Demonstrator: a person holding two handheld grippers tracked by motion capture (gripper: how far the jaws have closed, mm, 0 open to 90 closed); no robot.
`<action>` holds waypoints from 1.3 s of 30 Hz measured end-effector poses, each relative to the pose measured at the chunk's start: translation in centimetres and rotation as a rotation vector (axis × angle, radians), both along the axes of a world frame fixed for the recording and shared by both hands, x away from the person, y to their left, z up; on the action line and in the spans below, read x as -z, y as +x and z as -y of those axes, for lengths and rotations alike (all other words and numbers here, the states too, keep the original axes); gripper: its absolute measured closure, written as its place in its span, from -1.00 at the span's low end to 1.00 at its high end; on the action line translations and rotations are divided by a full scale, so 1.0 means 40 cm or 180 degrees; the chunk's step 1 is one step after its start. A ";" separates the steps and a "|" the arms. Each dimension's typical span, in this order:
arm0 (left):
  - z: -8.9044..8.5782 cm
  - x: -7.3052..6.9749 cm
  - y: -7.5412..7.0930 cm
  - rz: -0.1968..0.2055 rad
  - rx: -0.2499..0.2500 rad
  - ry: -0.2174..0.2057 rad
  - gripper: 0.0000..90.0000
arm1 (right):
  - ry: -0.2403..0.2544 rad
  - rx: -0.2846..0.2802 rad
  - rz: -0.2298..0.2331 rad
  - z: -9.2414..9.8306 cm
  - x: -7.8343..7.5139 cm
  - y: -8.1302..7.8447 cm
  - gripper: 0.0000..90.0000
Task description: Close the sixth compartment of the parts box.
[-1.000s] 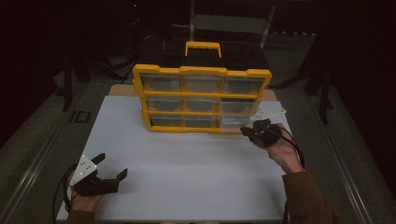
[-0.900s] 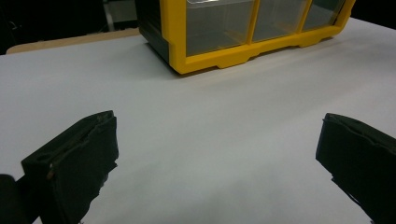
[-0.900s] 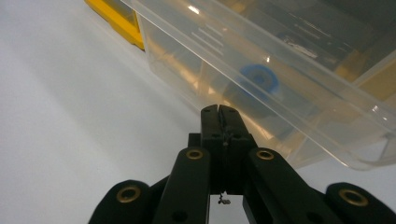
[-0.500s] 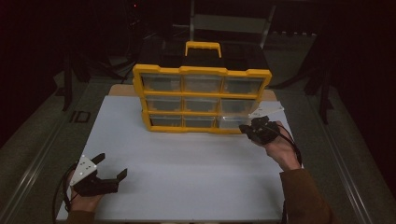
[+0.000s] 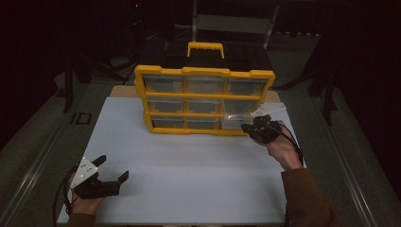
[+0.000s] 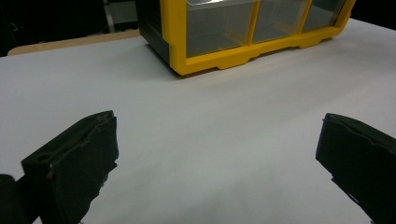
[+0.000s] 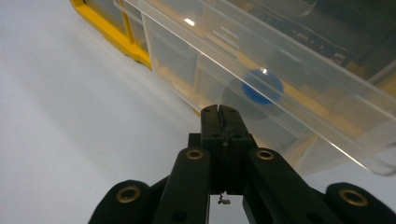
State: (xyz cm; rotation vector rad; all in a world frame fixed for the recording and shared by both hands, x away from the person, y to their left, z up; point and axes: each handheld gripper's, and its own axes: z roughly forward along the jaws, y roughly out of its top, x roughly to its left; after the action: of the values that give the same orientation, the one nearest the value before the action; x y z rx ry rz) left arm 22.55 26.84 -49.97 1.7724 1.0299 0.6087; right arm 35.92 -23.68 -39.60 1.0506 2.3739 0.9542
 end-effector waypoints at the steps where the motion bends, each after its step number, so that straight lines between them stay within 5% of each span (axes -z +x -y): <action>1: 0.000 0.000 0.000 0.0001 0.0000 -0.0002 -1.00 | -0.0003 0.0001 -0.0004 0.000 0.000 0.001 1.00; 39: 0.001 0.002 0.001 -0.0007 0.0000 0.0005 -1.00 | 0.0044 0.0158 0.0038 0.006 -0.004 0.043 1.00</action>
State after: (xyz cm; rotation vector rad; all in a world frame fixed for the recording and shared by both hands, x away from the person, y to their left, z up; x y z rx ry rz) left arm 22.61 26.80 -50.05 1.7748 1.0313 0.6079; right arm 37.63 -23.94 -39.44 1.1007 2.3236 0.9579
